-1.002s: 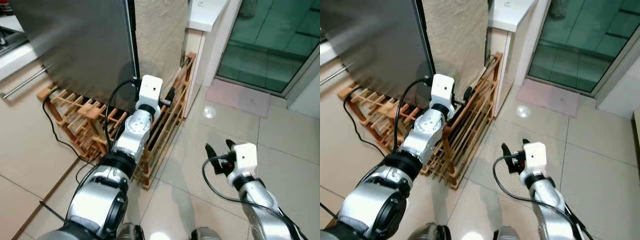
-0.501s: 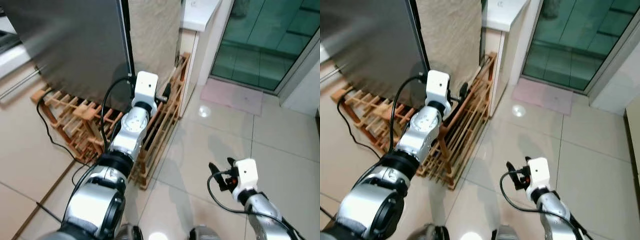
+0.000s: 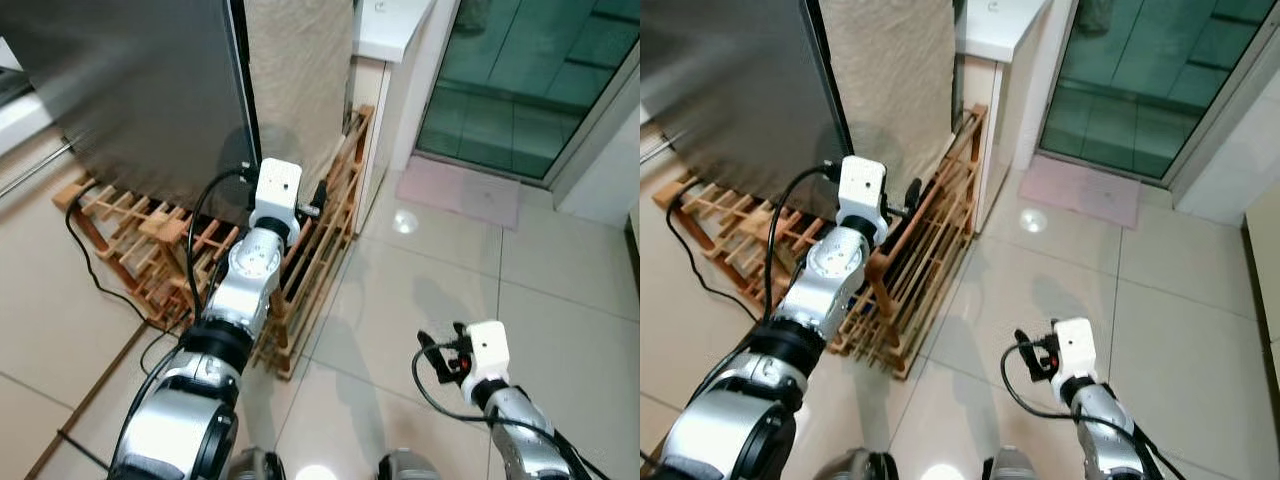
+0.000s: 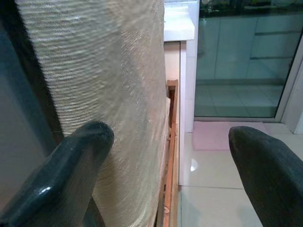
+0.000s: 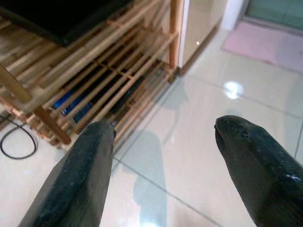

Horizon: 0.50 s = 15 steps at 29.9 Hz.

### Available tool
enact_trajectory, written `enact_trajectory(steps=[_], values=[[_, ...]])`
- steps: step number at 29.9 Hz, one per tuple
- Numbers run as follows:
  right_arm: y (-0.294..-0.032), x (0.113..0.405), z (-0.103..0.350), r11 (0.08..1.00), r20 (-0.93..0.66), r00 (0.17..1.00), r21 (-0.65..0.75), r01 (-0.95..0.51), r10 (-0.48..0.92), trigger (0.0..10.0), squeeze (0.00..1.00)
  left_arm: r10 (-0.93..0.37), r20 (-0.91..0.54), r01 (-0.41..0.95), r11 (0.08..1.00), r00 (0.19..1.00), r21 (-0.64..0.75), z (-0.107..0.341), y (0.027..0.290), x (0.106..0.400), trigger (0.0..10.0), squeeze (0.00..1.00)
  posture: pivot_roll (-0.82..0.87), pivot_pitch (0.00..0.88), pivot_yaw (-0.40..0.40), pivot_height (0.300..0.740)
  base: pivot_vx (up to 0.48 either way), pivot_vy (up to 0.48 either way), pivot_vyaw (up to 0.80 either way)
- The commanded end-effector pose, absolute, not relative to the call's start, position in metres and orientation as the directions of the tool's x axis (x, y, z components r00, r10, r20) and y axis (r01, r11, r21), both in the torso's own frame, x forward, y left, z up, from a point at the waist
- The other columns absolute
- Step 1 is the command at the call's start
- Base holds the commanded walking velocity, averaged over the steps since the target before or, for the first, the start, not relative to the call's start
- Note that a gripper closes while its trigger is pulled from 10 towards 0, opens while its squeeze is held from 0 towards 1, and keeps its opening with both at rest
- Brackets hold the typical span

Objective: Restocking fridge

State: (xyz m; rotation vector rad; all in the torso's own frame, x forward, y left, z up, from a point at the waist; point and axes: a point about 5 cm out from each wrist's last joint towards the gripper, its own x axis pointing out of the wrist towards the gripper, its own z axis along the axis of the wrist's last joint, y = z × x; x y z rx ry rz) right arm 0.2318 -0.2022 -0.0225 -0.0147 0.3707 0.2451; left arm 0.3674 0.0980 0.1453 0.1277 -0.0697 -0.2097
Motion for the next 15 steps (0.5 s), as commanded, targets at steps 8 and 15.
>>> enact_trajectory(steps=[8,15], values=[[-0.209,0.224,-0.036,0.977,-0.449,0.871,0.020,-0.214,0.200,10.0,0.09,-0.095,0.096,0.084,0.989,0.991,0.120,0.160,0.125,0.368,10.0,0.00,-0.14,0.065,0.023,0.711,0.000,0.000,0.00],[-0.203,0.235,-0.013,0.953,-0.264,0.920,-0.016,-0.303,0.289,10.0,0.10,-0.112,0.104,0.100,0.989,0.988,0.108,0.166,0.121,0.366,10.0,0.00,-0.15,0.065,0.023,0.711,0.000,0.000,0.00]])
